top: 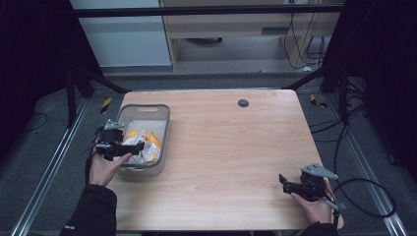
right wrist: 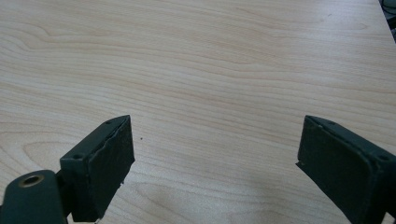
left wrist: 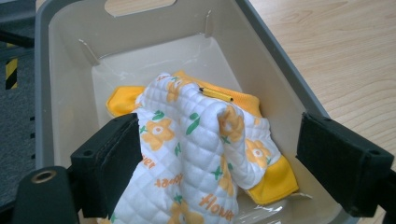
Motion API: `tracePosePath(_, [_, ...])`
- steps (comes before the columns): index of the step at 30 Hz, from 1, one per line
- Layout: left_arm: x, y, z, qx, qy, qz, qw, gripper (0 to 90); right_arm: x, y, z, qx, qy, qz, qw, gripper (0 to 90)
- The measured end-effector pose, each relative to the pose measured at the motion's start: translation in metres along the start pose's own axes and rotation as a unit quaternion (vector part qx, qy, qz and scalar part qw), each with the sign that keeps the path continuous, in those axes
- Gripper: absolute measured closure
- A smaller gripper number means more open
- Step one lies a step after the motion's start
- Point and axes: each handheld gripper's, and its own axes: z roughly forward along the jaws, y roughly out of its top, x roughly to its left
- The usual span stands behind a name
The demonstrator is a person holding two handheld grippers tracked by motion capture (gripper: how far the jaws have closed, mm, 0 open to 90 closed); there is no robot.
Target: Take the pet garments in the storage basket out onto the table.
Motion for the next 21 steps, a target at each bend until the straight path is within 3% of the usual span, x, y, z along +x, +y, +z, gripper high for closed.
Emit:
tracePosePath(17, [0.004,0.009,0.015,0.035,0.011,0.008,0.9993,14.6,-0.001,0.000,0.001,0.001,-0.001,-0.002,1.0000,10.7])
tracePosePath(21, [0.005,0.010,0.020,0.043,0.009,0.002,0.9990,15.3,-0.001,0.000,0.001,0.002,0.000,-0.002,1.0000,10.7])
